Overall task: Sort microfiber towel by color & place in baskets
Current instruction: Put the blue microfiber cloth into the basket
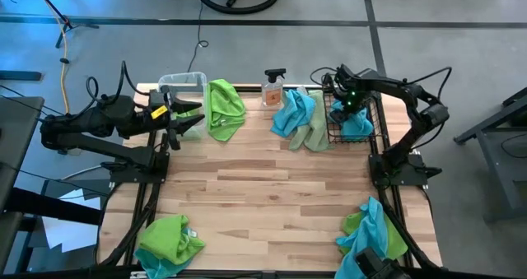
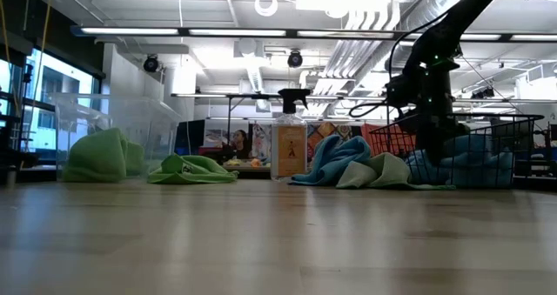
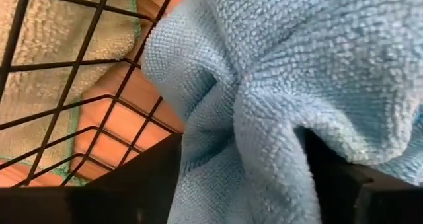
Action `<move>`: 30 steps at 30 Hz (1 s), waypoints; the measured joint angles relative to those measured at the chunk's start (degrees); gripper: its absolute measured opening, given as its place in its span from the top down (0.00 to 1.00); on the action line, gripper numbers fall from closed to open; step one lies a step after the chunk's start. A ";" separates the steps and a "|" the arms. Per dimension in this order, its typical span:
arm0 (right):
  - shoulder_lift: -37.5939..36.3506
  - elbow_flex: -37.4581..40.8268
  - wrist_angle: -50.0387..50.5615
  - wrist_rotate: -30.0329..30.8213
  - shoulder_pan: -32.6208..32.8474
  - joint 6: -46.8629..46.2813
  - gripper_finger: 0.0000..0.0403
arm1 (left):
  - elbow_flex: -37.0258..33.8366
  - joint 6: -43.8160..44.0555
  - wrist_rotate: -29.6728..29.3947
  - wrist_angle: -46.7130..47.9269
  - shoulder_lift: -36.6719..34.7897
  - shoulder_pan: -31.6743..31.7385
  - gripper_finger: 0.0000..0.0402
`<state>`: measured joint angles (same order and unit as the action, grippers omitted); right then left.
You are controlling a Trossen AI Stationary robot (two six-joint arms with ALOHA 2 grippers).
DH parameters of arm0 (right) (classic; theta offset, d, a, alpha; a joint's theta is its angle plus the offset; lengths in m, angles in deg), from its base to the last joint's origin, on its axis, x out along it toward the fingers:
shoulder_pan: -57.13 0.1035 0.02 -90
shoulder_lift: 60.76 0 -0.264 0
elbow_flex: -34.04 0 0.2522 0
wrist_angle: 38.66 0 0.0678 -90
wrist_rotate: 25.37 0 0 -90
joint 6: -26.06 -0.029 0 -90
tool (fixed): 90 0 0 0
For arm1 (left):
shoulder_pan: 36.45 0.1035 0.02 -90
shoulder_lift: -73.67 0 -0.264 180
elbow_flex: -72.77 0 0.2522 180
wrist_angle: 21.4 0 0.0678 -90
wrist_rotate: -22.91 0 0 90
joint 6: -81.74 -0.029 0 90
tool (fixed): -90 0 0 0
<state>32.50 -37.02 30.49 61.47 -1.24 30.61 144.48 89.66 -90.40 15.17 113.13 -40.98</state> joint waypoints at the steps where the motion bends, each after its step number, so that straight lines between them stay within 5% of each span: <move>1: 0.00 -0.04 0.60 -0.05 0.00 0.02 0.32 | 0.00 0.00 -0.02 0.00 0.00 0.00 0.58; 9: 0.00 -6.18 8.35 -0.52 -0.02 1.52 0.31 | 0.00 0.00 -0.04 0.02 0.00 0.00 0.58; 30: -0.14 -41.07 19.66 0.07 1.95 1.79 0.31 | 0.00 -0.07 0.00 0.07 0.00 0.00 0.58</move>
<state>32.36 -78.09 50.15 61.54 0.72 32.40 144.48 89.59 -90.40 15.24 113.13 -40.98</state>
